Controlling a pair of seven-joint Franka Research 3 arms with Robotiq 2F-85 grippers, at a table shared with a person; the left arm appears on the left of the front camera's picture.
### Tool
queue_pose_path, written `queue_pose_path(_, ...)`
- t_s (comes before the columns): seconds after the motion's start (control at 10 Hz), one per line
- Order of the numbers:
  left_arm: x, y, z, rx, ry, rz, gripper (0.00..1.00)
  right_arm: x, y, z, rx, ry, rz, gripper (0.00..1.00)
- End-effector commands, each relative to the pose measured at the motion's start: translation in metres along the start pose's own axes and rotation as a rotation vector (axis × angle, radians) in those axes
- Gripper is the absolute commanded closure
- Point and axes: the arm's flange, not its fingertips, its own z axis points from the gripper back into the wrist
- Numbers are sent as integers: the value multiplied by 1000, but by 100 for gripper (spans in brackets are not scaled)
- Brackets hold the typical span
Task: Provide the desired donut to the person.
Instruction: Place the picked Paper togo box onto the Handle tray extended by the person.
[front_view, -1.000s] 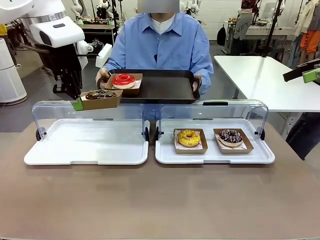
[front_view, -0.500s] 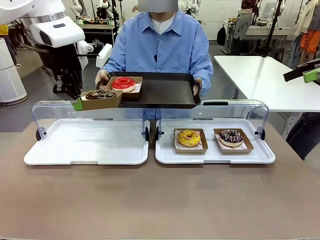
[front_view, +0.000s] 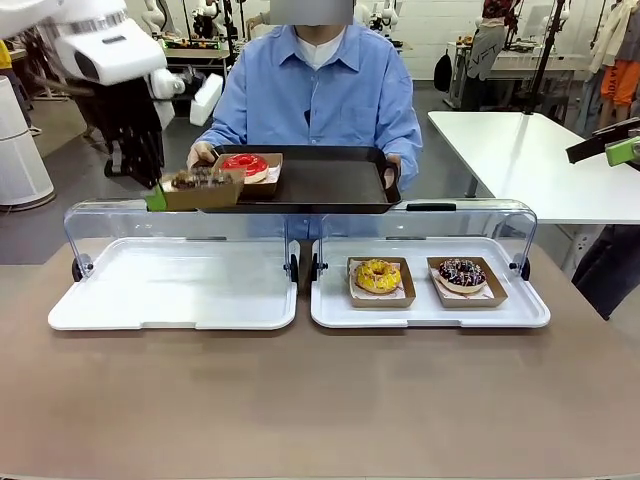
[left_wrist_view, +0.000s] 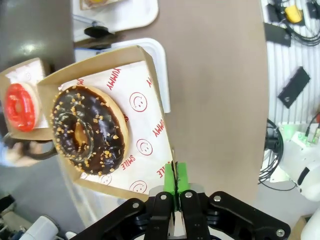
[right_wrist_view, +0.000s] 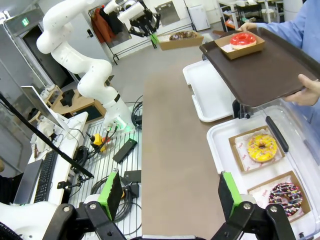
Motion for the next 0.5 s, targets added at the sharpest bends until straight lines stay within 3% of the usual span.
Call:
queue_pose_path(0.0, 24, -8, 46, 91, 23, 6, 99, 1, 1, 0, 8, -10, 10, 0)
queue_pose_path(0.4, 126, 38, 48, 93, 104, -26, 99, 1, 1, 0, 8, -10, 10, 0)
